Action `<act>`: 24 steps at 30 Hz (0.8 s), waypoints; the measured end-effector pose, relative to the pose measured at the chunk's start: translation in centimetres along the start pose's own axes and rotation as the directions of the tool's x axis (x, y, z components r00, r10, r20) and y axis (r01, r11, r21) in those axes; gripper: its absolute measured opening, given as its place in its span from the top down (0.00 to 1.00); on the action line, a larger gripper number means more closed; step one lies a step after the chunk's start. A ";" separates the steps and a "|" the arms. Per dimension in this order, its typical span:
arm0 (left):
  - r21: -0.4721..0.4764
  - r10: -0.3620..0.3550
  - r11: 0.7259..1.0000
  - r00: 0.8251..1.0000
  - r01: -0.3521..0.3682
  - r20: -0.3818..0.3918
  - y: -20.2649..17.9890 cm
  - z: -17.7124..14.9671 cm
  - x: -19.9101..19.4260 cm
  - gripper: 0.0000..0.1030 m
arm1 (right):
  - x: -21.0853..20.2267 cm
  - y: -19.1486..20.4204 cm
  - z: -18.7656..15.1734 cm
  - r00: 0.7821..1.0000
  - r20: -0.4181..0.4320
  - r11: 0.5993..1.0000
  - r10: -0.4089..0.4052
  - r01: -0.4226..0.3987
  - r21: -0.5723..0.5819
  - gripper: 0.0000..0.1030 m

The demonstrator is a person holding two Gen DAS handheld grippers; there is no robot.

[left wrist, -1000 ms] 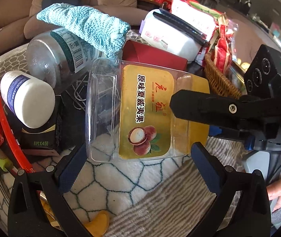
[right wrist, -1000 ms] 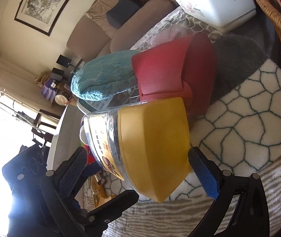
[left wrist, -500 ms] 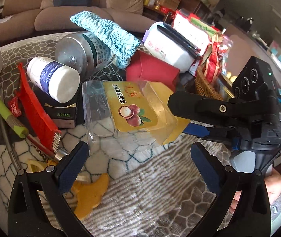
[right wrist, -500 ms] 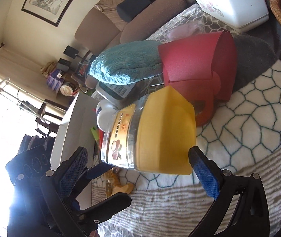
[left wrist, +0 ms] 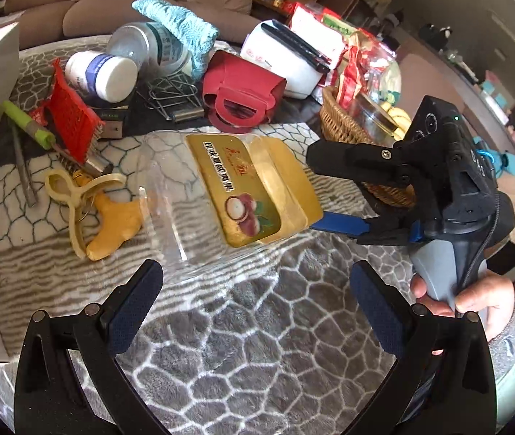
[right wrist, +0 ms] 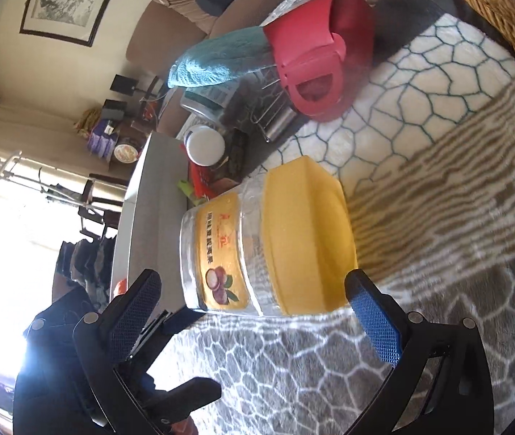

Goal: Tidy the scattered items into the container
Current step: 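Grasp the clear jar with yellow lid with the right gripper, then lift the clear jar with the right gripper off the table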

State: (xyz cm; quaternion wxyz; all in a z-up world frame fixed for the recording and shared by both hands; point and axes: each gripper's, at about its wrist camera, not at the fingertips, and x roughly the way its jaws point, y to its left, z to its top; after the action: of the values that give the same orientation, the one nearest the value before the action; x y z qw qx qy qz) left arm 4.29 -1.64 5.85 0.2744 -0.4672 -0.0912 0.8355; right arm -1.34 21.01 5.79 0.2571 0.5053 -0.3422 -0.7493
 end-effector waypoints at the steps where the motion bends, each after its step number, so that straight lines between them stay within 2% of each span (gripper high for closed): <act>1: -0.004 0.017 1.000 1.000 -0.017 0.007 0.3 0.0 -0.3 0.00 | -0.2 0.0 0.0 1.000 0.010 1.000 -0.022 0.022 -0.007 0.00; 3: -0.024 0.033 0.999 0.999 -0.033 0.016 1.1 0.4 -0.7 0.00 | -0.4 -0.3 -0.1 0.998 0.024 0.998 -0.060 0.060 -0.020 0.00; 6: -0.030 0.058 0.998 0.998 -0.058 0.020 2.0 1.2 -0.6 0.00 | -0.2 -0.4 0.1 0.997 0.034 0.997 -0.073 0.074 -0.030 0.00; 10: 0.052 0.098 0.994 0.995 -0.098 -0.003 1.0 1.4 0.6 0.00 | 0.3 0.3 0.3 0.996 0.044 0.994 -0.079 0.082 -0.074 0.00; 15: 0.115 0.111 0.987 0.994 -0.109 -0.011 -0.2 1.3 2.1 0.00 | 1.5 -0.1 1.3 0.998 0.023 0.997 -0.056 0.057 -0.058 0.00; 18: 0.105 0.107 0.989 0.994 -0.105 -0.013 0.1 1.7 2.9 0.00 | 2.0 -0.6 1.9 0.999 0.010 0.998 -0.042 0.042 -0.040 0.00; 22: 0.066 0.068 0.996 0.997 -0.066 -0.023 0.7 2.5 3.9 0.00 | 2.5 -1.1 2.1 1.000 -0.011 0.999 -0.023 0.022 -0.025 0.00; 24: 0.081 0.087 0.993 0.996 -0.086 -0.018 0.4 2.5 4.3 0.00 | 3.0 -0.9 1.9 0.999 -0.041 1.000 0.003 -0.004 -0.025 0.00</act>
State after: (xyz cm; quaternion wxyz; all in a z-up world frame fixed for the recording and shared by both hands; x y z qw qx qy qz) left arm 0.27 0.64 3.90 0.2573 -0.4683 -0.0345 0.8446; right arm -4.24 19.94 3.84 0.2719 0.5167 -0.3283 -0.7425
